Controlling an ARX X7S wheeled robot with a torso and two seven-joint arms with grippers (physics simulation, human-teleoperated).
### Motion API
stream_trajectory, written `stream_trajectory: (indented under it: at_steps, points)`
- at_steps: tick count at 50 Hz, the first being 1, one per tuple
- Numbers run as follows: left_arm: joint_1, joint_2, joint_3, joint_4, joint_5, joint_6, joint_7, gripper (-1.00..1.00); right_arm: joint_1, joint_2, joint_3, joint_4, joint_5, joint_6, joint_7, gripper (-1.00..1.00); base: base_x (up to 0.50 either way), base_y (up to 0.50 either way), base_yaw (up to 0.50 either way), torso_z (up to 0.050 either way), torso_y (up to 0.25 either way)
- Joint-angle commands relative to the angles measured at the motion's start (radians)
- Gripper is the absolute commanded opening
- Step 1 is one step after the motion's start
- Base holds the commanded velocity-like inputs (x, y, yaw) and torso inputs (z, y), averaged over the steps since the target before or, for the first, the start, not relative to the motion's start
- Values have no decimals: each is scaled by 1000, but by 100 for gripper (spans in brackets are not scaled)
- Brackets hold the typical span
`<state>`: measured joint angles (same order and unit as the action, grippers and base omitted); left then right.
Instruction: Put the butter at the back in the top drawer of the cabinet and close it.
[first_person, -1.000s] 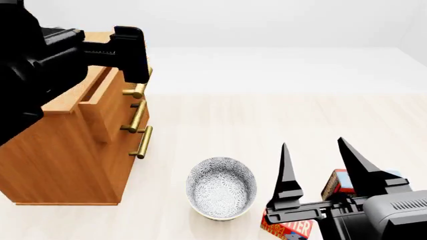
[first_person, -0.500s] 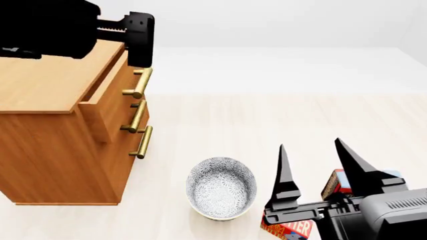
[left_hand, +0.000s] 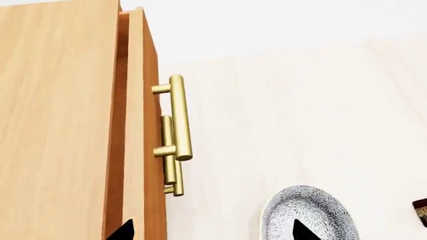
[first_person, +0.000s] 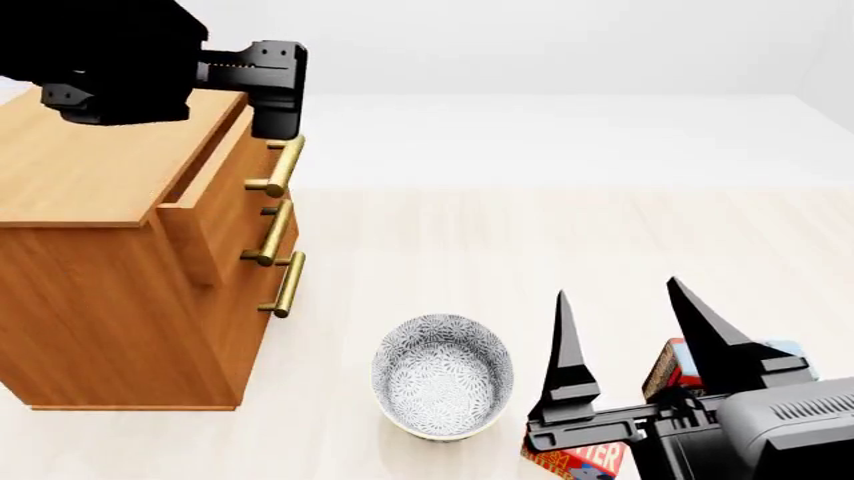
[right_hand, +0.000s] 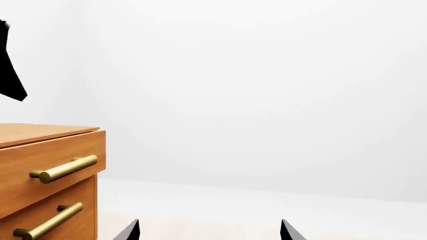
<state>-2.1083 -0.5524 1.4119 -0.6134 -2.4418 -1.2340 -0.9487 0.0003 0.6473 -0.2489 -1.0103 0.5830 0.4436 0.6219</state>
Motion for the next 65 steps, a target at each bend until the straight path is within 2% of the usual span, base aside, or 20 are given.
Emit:
stream_trajectory:
  at_steps: [1,65]
  points:
    - [-4,26,45,-76,-29,-39,-26,100,4,12,-7,-1,9,-8,10,100,0,0,0,0,0]
    - [53,106,105,-196,156,-78,108,100,11,65,-58,11,16,-60,53,100,0,0,0,0,0]
